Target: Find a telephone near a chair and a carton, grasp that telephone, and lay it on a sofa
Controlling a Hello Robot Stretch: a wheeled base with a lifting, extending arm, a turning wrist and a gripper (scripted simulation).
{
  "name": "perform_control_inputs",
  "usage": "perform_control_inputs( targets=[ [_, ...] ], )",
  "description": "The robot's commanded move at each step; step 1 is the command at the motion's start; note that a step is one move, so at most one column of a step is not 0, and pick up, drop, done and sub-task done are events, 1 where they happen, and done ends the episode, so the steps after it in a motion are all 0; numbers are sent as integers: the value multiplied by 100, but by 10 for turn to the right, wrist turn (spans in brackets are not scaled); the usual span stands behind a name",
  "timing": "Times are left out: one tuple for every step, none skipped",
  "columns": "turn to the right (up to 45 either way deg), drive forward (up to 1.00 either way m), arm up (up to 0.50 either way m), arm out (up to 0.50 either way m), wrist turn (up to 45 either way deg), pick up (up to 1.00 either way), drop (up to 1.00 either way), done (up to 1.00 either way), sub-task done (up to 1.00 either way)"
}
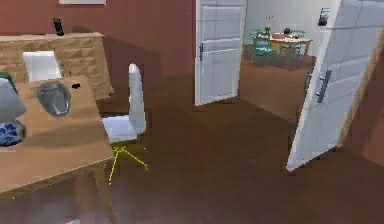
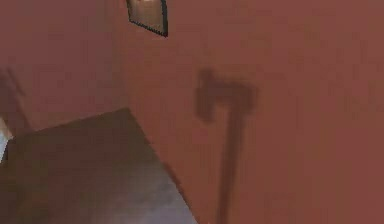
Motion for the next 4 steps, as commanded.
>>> perform_control_inputs(
  targets=[
    [0,85,0,0,0,0,0,0,0],
    [-360,0,0,0,0,0,0,0,0],
    [0,5,0,0,0,0,0,0,0],
    [450,0,0,0,0,0,0,0,0]
  ],
)
